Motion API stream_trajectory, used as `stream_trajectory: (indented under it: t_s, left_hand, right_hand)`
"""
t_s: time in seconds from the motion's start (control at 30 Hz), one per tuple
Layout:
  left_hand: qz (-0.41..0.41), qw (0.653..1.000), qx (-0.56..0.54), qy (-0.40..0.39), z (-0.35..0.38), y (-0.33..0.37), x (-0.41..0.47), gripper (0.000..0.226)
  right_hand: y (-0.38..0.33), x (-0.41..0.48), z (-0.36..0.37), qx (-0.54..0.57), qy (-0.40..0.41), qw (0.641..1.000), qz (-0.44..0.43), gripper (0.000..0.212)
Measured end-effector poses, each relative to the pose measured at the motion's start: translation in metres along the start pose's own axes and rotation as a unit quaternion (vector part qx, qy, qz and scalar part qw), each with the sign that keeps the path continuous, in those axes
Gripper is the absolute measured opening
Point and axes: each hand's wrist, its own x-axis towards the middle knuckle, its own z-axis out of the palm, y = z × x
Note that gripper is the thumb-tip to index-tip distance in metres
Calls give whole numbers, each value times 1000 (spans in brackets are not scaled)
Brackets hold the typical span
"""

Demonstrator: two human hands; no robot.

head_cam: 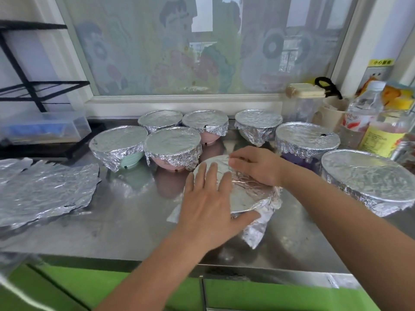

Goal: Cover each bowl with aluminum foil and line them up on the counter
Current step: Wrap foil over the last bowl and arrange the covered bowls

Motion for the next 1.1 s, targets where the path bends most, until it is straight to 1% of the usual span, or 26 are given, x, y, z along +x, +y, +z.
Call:
stream_trajectory:
  t_s: [0.03,0.07,0.1,0.13,0.17,0.2,0.23,0.27,0.3,0.33,0.37,0.47,0.53,0.63,0.7,0.77,0.83,0.87,0.9,0.93,1.0,1.07,1.1]
  left_hand:
    - [30,999,-16,-6,-3,-11,-1,106]
    - [44,997,-48,-35,-6,-21,-2,110]
    - [39,993,-87,-75,-13,-29,-4,116]
    - [17,985,-136,-102,-20,-34,-5,123]
    - [-20,975,-194,-108,-28,-33,-7,125]
    - [-64,959,-258,-95,-33,-27,-8,121]
    - [-110,939,-319,-68,-35,-18,-8,111]
    - [-153,919,-363,-30,-34,-8,-5,99]
    - [-182,908,-378,4,-30,1,-2,90]
    - [-198,907,-371,29,-23,8,1,84]
    - [-205,910,-357,46,-16,13,3,81]
    - [-205,920,-316,108,3,7,11,69]
    - [-198,920,-315,128,9,-2,14,61]
    - [-198,898,-374,118,10,-12,19,56]
    - [-195,892,-396,96,8,-18,20,57]
    - [-178,897,-400,62,3,-25,22,62]
    - [-148,921,-358,36,-4,-31,26,66]
    - [-133,941,-311,31,-10,-33,27,65]
    - [-124,958,-255,30,-14,-32,29,65]
    - [-133,968,-211,25,-20,-27,29,66]
    - [-177,970,-166,-12,-26,-8,25,76]
    - [-195,970,-143,-38,-20,12,20,88]
    - [-196,971,-132,-35,-15,18,18,93]
  right_hand:
    - [2,-3,-2,-20,4,1000,7,41]
    - [3,-6,-4,-44,11,999,18,45]
    - [2,-7,-6,-70,25,997,29,49]
    - [1,-7,-6,-88,45,995,33,53]
    - [-1,-6,-6,-80,62,995,27,56]
    - [-4,-5,-4,-45,67,997,21,57]
    - [-6,-4,-1,14,63,998,12,54]
    - [-7,-3,3,75,47,996,6,45]
    - [-7,-2,8,112,35,993,2,32]
    - [-5,-1,12,123,38,992,0,23]
    - [-3,-1,16,129,51,990,1,20]
    - [0,-4,21,175,98,979,27,32]
    - [0,-7,24,225,128,964,58,35]
    - [-3,-14,29,284,172,938,96,30]
    - [-6,-20,28,269,176,942,95,26]
    - [-6,-23,23,222,158,958,95,37]
    - [-1,-20,18,150,146,974,90,49]
    - [-1,-19,15,139,142,977,81,52]
    - [-2,-17,13,161,132,976,67,53]
    - [-4,-15,12,202,113,971,57,51]
    - [-5,-10,15,243,86,965,47,42]
    - [-4,-8,18,254,89,962,48,31]
    - [-4,-9,19,261,98,959,50,25]
